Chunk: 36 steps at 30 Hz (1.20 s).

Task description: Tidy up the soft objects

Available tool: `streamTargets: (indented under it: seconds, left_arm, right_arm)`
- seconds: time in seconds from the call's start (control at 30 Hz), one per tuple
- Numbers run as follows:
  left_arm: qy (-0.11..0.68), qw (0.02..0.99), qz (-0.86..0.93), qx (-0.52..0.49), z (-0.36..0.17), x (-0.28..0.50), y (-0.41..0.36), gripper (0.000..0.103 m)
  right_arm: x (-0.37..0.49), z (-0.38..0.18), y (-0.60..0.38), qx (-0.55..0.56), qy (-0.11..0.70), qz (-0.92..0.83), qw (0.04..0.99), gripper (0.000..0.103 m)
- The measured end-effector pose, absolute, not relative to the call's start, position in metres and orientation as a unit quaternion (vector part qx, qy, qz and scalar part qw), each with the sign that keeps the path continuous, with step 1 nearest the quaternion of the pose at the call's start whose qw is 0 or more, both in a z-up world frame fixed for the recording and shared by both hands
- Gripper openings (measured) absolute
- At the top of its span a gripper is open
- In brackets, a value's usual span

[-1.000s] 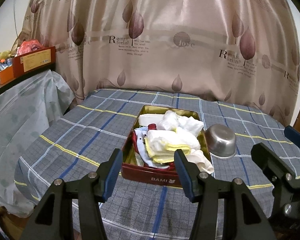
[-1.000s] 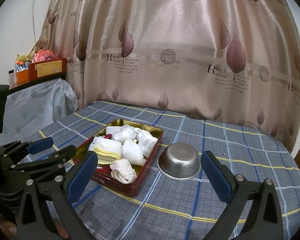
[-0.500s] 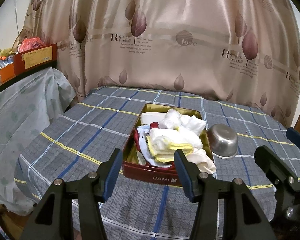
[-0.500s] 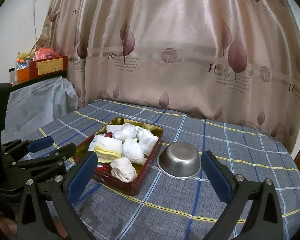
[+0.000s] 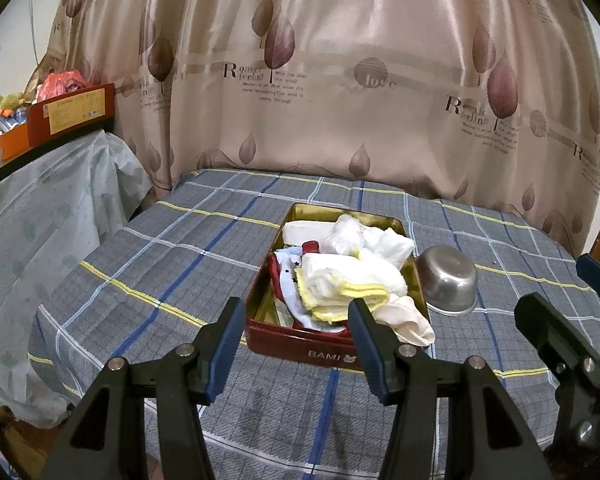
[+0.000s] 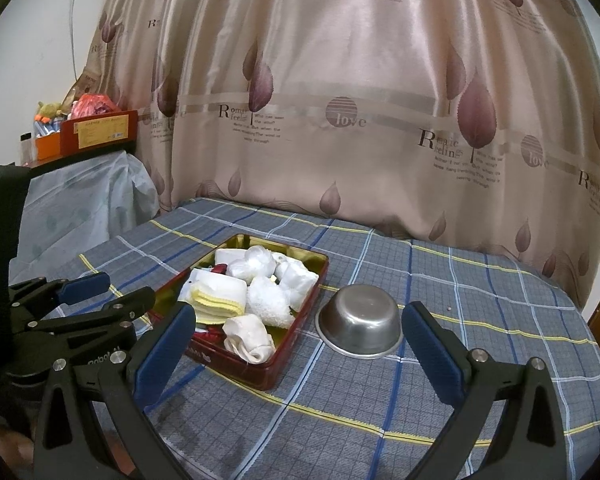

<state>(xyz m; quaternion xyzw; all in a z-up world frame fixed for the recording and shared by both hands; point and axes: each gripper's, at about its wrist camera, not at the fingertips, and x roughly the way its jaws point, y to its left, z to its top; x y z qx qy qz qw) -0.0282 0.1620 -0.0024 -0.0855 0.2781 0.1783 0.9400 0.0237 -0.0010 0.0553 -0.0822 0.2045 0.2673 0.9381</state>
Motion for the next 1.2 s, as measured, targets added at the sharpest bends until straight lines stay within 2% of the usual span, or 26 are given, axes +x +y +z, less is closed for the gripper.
streamTargets:
  seconds: [1.2]
  left_arm:
    - [0.296,0.935,0.178,-0.081,-0.0046,-0.0265,0.1652,0.055]
  right_arm:
    - [0.0211,0.056,-0.0006,-0.084,0.203,0.269,0.938,0.102]
